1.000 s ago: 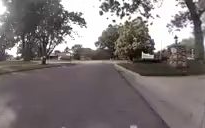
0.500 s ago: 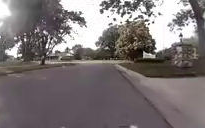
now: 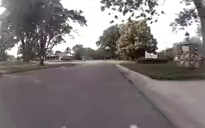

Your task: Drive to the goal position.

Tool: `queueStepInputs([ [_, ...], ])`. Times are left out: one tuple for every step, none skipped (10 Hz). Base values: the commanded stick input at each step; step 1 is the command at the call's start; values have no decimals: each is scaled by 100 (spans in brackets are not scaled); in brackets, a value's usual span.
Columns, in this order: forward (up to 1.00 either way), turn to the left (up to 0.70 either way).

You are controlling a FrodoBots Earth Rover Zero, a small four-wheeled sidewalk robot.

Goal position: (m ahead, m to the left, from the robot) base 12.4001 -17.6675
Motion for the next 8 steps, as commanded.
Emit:
queueStepInputs([
  [68,0],
  [68,0],
  [67,0],
  [67,0],
  [67,0],
  [68,0],
  [67,0],
  [68,0],
])
